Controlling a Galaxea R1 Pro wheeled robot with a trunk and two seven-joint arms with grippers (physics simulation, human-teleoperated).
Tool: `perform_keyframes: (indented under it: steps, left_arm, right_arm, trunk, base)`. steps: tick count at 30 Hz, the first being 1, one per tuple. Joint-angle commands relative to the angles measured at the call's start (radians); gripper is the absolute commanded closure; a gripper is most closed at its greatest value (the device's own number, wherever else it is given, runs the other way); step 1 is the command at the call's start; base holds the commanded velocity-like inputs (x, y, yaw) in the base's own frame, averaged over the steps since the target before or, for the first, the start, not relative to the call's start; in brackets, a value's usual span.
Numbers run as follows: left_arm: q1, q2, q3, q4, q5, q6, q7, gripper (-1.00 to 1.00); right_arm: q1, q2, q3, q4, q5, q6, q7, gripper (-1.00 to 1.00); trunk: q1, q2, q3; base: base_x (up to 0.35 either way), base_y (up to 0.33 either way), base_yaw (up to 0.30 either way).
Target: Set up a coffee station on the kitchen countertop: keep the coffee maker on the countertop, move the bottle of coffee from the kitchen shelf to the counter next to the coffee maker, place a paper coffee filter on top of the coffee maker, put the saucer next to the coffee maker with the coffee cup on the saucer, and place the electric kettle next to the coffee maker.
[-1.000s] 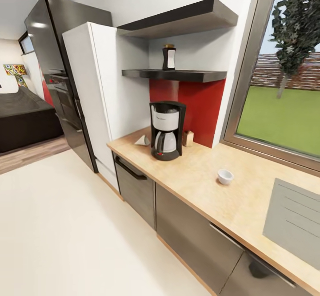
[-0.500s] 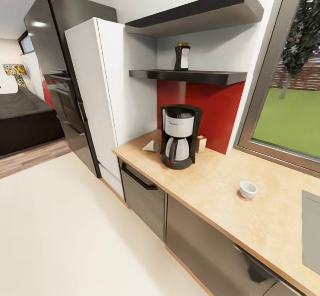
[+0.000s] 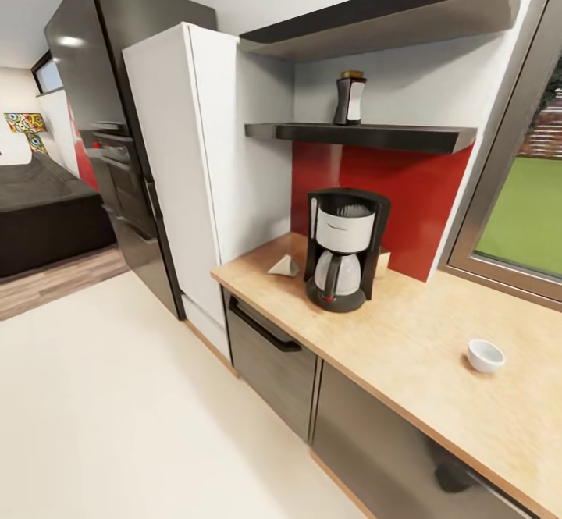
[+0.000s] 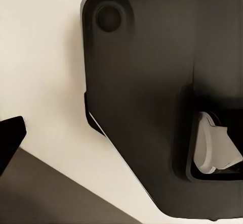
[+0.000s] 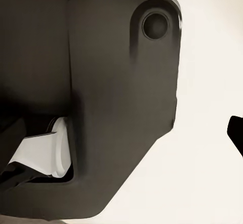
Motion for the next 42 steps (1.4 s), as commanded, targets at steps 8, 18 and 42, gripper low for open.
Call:
perform_keyframes:
  steps: [8,18,42]
  left_arm:
    - [0.0,0.0,0.001,0.001,-0.001,-0.003,0.001,-1.0]
    - [-0.001,0.0,0.003,0.001,-0.001,-0.003,0.0,-1.0]
    - [0.001,0.0,-0.002,0.001,-0.002,-0.002,0.002,-1.0]
  right_arm:
    - [-0.001,0.0,0.0,0.001,0.0,-0.003,0.0,-1.0]
    - [-0.001,-0.001,0.0,0.001,0.0,-0.003,0.0,-1.0]
    - [-0.001,-0.002,0.0,0.001,0.0,-0.002,0.0,-1.0]
  trunk:
    - [0.001,-0.002,-0.002]
    - [0.001,-0.002,-0.002]
    - [0.001,-0.002,-0.002]
  base:
    - [0.227,0.278,0.0]
    - [0.209,0.28,-0.098]
    - [0.151,0.291,-0.258]
